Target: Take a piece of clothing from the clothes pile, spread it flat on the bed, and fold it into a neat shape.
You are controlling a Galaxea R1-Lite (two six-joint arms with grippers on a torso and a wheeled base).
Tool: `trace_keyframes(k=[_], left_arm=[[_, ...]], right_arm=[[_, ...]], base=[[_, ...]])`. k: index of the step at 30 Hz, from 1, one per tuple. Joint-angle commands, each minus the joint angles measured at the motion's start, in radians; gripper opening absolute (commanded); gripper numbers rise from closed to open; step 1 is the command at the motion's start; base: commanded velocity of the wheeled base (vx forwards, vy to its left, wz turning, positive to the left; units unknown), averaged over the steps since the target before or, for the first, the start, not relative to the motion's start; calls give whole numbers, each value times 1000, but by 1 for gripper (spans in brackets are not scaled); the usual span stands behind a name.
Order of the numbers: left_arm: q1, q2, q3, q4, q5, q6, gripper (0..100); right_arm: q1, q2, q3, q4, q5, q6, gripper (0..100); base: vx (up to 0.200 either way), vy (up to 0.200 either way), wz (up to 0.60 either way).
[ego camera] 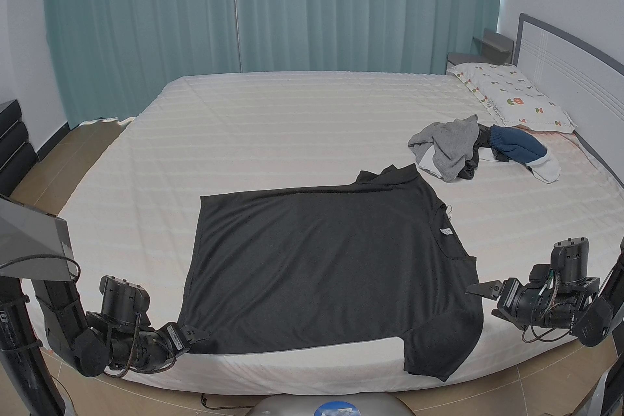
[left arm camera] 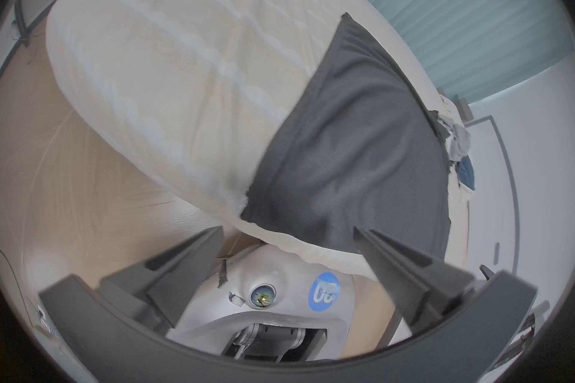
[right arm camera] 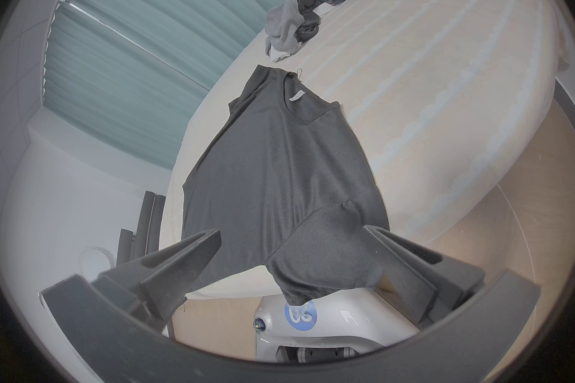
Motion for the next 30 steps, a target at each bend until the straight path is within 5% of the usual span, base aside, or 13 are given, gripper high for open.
trace_keyframes(k=[1,8,15,30], left_arm=[[16,0,0,-25,-34,44,100],[89,49,9,-93,-141,195,100],[112,84,29,-99,-163,344,100],[85,138,-66,-100,-149,344,100]], right_arm=[[2,-9,0,0,1,1,100],[3,-17,0,1,3,1,100],[3,-25,0,1,3,1,100],[3,-25,0,1,3,1,100]], base=[[0,0,0],[0,0,0],[0,0,0],[0,0,0]])
